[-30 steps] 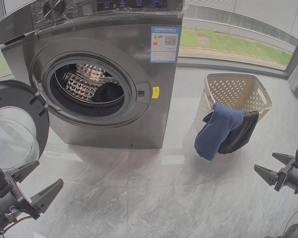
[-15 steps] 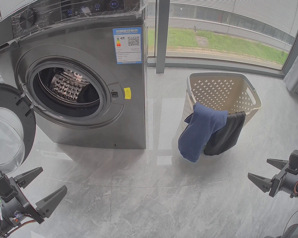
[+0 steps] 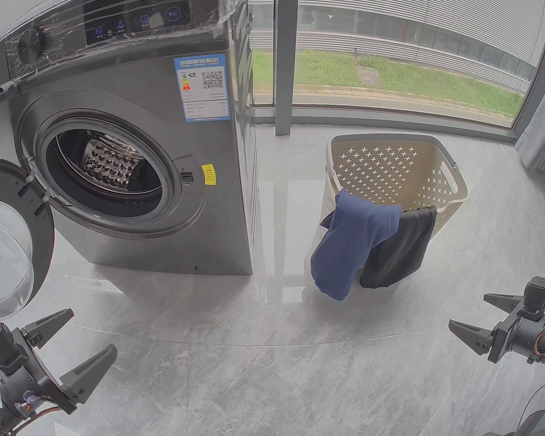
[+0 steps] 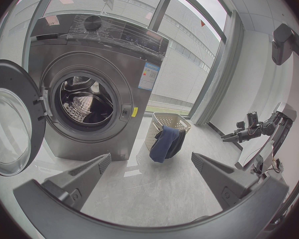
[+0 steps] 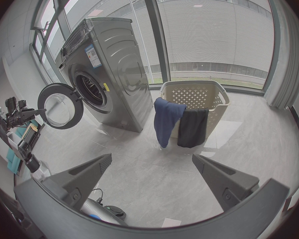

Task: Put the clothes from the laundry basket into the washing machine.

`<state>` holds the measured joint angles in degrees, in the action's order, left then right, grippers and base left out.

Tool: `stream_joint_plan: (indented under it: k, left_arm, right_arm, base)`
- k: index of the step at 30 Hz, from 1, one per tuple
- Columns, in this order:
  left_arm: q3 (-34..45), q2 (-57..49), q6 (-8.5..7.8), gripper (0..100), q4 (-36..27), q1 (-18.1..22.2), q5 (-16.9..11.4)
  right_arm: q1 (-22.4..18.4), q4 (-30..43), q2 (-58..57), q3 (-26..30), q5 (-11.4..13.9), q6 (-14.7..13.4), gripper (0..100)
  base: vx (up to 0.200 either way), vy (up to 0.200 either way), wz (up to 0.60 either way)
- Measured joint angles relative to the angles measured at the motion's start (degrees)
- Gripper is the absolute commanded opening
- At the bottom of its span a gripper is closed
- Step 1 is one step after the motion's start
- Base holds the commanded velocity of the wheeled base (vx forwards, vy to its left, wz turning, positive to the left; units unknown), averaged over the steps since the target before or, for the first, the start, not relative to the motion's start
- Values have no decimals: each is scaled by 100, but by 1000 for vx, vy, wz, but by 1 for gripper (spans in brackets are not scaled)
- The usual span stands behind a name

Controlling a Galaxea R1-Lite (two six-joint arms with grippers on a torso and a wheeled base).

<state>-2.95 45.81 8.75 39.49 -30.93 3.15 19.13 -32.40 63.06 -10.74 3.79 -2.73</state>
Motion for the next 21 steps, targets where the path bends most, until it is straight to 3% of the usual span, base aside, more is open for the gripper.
stream_joint_plan:
  k: [8, 18, 21]
  left_arm:
    - [28, -11, 17, 100, 1, 0, 0]
    - [28, -23, 5, 100, 15, 0, 5]
    - [17, -28, 16, 100, 12, 1, 5]
  right_arm:
    - [-2, -60, 182, 9, -2, -52, 100]
    - [-22, -60, 383, 11, -2, -106, 100]
    - [-24, -57, 449, 0, -2, -167, 100]
  base:
    - [0, -200, 0]
    - [0, 0, 0]
    - [200, 0, 0]
